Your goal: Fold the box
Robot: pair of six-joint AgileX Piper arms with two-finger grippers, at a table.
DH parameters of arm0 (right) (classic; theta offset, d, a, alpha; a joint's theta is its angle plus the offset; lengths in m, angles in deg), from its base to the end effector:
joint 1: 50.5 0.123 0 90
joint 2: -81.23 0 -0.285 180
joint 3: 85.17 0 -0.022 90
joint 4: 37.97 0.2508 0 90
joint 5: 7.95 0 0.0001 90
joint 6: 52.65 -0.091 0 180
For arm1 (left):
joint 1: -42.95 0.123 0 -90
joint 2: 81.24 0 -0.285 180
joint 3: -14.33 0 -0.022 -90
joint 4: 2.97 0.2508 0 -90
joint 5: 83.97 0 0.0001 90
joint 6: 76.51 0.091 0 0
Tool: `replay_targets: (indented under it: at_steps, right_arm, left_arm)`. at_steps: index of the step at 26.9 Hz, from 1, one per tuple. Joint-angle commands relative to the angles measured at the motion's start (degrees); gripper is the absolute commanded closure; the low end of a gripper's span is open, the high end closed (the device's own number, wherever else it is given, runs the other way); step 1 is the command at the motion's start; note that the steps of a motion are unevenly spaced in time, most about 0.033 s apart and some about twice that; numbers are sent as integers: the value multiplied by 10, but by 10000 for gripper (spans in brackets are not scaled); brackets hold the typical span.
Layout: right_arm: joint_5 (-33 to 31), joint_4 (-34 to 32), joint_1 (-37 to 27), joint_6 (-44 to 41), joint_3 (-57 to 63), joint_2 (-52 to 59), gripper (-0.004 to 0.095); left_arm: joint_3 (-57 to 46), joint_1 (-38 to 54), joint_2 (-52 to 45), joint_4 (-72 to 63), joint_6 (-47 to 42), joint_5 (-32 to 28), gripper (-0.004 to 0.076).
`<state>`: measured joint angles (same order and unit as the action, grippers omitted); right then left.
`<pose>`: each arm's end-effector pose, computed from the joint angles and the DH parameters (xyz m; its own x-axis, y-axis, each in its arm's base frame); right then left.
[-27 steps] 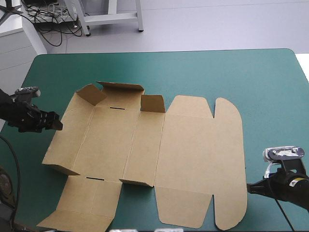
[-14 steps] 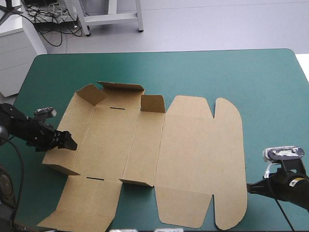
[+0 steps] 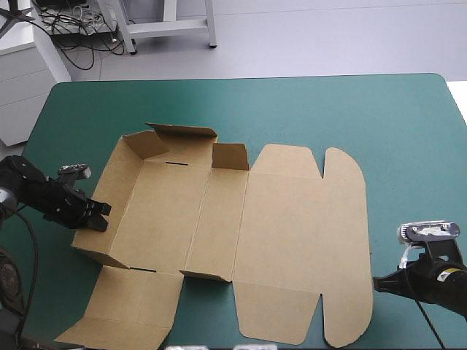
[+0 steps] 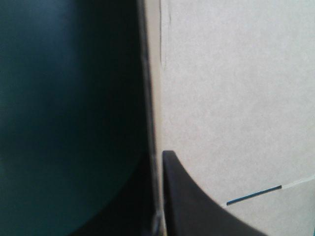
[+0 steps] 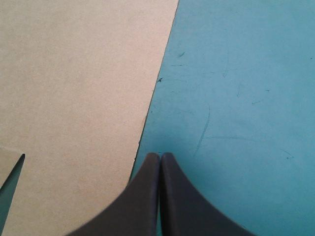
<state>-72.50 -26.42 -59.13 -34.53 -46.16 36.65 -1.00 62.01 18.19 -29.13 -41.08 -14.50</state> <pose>0.0930 0.0025 0.2972 -0.8256 -0.1002 -0.5553 -0.1387 0.9899 0.0276 0.2774 0.0561 0.2363 -0.9864 0.0764 -0.1454 0.1279 0.9128 -0.3879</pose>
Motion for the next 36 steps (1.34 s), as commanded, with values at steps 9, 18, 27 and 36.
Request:
replay_targets:
  at_steps: [9,18,27,36]
  right_arm:
    - [25,7,-4,5,-14,0,923]
    - [23,7,-4,5,-14,0,923]
    - [22,7,-4,5,-14,0,923]
    - [22,7,-4,6,-14,0,923]
  left_arm:
    - [86,-165,-19,120,-45,-75,734]
    - [186,-393,-19,402,-124,-204,734]
    - [222,-571,-19,599,-159,-264,734]
    - [222,-683,-19,755,-223,-371,734]
